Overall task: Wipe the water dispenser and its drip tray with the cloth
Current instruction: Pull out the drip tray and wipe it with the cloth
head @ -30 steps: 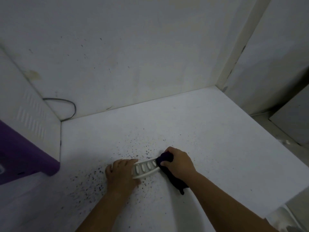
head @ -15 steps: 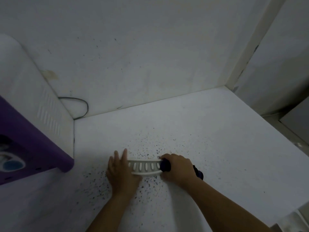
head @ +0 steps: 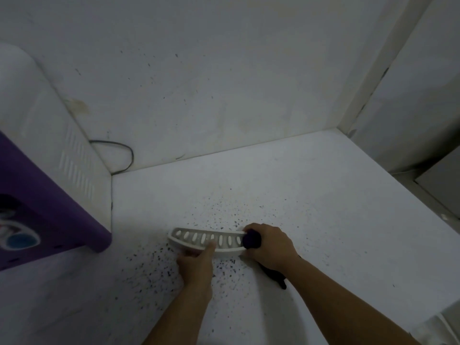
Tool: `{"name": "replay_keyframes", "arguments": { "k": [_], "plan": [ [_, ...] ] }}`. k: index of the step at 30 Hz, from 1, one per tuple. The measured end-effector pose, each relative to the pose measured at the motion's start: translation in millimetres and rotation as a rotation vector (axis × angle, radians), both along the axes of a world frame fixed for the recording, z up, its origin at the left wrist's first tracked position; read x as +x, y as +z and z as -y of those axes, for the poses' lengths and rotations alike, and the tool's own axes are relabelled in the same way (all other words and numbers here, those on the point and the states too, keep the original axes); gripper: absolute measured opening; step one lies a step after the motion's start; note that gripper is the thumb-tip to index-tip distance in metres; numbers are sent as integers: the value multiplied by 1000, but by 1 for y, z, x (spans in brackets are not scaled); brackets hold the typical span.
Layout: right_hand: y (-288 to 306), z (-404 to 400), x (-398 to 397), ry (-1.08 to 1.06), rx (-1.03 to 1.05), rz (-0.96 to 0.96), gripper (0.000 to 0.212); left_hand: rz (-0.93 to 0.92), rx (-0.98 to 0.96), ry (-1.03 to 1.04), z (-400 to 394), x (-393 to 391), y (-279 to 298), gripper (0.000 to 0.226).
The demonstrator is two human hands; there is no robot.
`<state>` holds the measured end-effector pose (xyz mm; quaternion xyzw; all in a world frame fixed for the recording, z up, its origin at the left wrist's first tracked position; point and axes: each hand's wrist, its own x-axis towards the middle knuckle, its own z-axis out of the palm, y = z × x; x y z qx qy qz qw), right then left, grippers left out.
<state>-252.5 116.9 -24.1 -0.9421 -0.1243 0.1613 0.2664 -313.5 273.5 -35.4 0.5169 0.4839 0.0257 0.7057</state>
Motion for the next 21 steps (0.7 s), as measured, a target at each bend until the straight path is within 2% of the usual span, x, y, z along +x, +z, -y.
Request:
{"name": "replay_keyframes", "arguments": {
  "k": [2,5,7,10,17,19,21],
  "plan": [
    [1,-1,1,-1,16,-10,48,18,-72,-42,2,0,1,52],
    [2,-3,0,1,57,-27,47,124,-280,-32,4,1,7,48],
    [2,-4,0,-9,112,-41,49,163,-330,-14,3,4,9,47],
    [2,-3,0,-64,230,-132,55,202,-338,11,-3,7,9,47],
    [-1,-7,1,-462,620,-505,32,282,-259,42,-16,11,14,54],
    [1,-7,5,-503,630,-558,30,306,-268,54,-20,12,17,57],
    [-2,-6,8,-471,512,-471,30,335,-264,49,-22,13,21,57]
  ]
}}
